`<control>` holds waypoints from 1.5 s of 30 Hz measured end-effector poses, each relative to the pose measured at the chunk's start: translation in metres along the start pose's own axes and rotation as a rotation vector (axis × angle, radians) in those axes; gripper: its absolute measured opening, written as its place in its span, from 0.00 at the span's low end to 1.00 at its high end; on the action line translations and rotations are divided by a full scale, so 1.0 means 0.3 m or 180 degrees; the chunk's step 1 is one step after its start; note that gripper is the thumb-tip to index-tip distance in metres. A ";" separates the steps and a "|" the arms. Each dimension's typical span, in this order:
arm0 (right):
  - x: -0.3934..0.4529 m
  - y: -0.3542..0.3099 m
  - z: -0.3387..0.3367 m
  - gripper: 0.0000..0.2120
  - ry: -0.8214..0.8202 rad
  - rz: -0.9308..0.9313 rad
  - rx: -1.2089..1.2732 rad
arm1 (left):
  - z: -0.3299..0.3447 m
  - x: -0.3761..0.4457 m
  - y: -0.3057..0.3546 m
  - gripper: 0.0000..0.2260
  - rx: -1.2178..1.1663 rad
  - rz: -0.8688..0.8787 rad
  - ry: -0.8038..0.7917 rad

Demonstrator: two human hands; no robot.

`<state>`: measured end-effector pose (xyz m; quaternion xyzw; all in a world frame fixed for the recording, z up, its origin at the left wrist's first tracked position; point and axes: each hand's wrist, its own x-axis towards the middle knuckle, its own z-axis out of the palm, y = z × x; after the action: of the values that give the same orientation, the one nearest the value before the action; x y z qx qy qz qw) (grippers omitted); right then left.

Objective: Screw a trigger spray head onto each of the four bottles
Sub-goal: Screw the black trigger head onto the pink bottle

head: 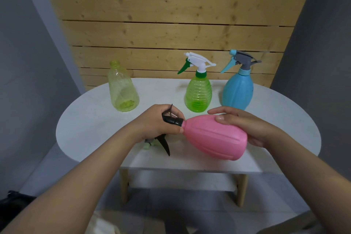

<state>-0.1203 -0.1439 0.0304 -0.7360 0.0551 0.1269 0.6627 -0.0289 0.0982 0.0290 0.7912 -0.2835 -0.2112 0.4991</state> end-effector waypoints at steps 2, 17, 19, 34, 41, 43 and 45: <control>0.005 0.001 -0.002 0.22 0.0104 -0.0097 0.0244 | -0.011 0.002 -0.006 0.10 -0.0068 -0.0052 0.0107; -0.019 0.000 0.000 0.34 0.0310 -0.0066 -0.0340 | -0.070 -0.027 -0.026 0.13 -0.0149 0.0162 0.0383; -0.015 0.011 0.003 0.33 0.0308 -0.0065 -0.0290 | -0.068 -0.027 -0.029 0.13 -0.0112 0.0192 0.0433; -0.026 0.012 0.003 0.34 0.0207 -0.0173 -0.0468 | -0.067 -0.025 -0.034 0.14 -0.0366 0.0054 0.0588; -0.019 0.023 0.029 0.25 0.0564 -0.0440 -0.0169 | -0.066 -0.025 -0.036 0.13 -0.0269 -0.0051 0.0537; -0.017 0.026 0.028 0.27 0.0644 -0.0538 -0.0231 | -0.066 -0.023 -0.036 0.13 -0.0299 -0.0115 0.0567; -0.023 0.021 0.020 0.25 0.0311 -0.0560 -0.0149 | -0.067 -0.021 -0.035 0.13 -0.0356 -0.0159 0.0635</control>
<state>-0.1292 -0.1394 0.0255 -0.7585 0.0195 0.0335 0.6505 -0.0188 0.1195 0.0280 0.7860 -0.2004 -0.1593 0.5628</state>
